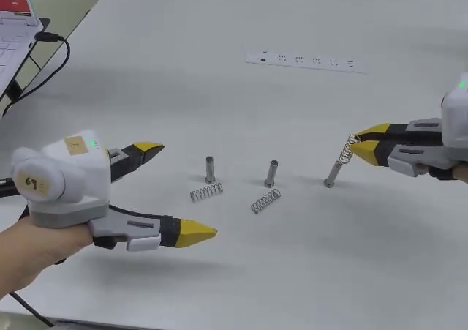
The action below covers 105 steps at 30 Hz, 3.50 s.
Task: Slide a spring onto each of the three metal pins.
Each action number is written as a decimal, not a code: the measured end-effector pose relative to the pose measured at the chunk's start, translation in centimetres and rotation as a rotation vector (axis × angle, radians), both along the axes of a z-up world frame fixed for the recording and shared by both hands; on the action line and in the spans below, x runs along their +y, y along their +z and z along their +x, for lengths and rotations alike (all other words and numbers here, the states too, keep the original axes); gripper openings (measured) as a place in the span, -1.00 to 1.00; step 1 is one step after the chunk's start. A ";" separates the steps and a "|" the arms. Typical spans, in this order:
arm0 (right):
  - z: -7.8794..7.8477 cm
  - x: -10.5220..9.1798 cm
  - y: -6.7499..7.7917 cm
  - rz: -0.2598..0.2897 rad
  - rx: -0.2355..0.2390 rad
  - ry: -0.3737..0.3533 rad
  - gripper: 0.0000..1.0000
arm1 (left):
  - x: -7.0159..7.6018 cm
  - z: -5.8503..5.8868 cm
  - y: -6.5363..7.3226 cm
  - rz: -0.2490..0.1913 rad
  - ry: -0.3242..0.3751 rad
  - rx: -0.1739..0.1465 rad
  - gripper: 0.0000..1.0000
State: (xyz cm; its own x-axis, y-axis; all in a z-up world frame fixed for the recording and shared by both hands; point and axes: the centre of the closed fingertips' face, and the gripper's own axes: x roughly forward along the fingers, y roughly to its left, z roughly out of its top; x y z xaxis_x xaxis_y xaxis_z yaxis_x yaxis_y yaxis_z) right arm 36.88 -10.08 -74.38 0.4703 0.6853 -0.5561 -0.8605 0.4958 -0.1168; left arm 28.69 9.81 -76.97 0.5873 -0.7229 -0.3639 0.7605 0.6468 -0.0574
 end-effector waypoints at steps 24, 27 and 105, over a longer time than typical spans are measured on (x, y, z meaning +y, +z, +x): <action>-0.2 0.4 -0.7 -0.012 0.012 0.014 -0.86 | 0.2 -0.2 -0.1 0.002 0.004 0.006 0.97; -0.1 0.3 -0.7 -0.017 0.004 0.012 -0.86 | 0.3 -0.1 -0.1 0.002 0.010 0.007 0.97; -1.2 -0.2 -6.3 -0.096 0.092 -0.004 -0.67 | 0.7 -0.1 0.4 0.007 0.016 0.005 0.97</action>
State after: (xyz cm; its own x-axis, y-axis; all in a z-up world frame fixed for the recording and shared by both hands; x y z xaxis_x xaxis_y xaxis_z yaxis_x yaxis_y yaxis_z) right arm 35.70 -10.30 -80.71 0.4169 0.6255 -0.6596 -0.8679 0.4894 -0.0844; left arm 28.63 10.54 -76.53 0.5970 -0.7110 -0.3717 0.7497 0.6593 -0.0569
